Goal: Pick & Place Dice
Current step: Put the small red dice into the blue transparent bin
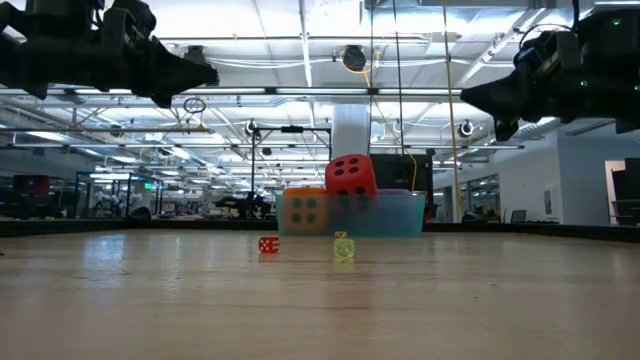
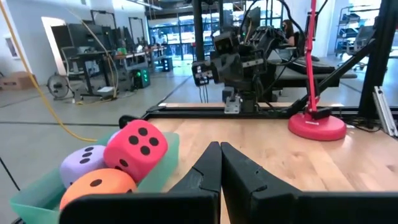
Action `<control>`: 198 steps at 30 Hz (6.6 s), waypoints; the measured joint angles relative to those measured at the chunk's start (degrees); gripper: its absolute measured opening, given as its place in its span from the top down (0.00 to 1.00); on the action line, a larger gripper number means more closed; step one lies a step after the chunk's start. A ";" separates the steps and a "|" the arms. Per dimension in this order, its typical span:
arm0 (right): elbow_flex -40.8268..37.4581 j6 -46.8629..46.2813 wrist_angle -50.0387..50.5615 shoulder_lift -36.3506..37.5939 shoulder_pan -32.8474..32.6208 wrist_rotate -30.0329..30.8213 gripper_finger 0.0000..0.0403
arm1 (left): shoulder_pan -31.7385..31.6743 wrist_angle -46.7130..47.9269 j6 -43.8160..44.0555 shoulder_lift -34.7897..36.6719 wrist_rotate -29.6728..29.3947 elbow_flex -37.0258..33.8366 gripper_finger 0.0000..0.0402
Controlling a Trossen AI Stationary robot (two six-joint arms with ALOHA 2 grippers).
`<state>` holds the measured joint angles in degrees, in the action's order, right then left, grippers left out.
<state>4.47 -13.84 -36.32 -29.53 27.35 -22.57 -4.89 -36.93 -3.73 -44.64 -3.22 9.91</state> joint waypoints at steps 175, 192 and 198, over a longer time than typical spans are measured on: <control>-0.24 5.55 14.29 11.42 -0.09 5.89 1.00 | -0.99 42.62 -6.34 12.23 8.88 21.53 0.82; -0.24 5.24 13.84 11.42 -0.09 5.97 1.00 | -8.24 34.02 6.52 30.30 1.69 -2.75 0.82; -0.24 5.22 11.20 11.34 -0.09 5.98 1.00 | -9.90 33.49 9.70 20.41 -5.17 2.10 0.82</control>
<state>4.23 -8.62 -25.12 -18.20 27.27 -16.59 -14.78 -3.44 5.97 -24.24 -8.39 12.01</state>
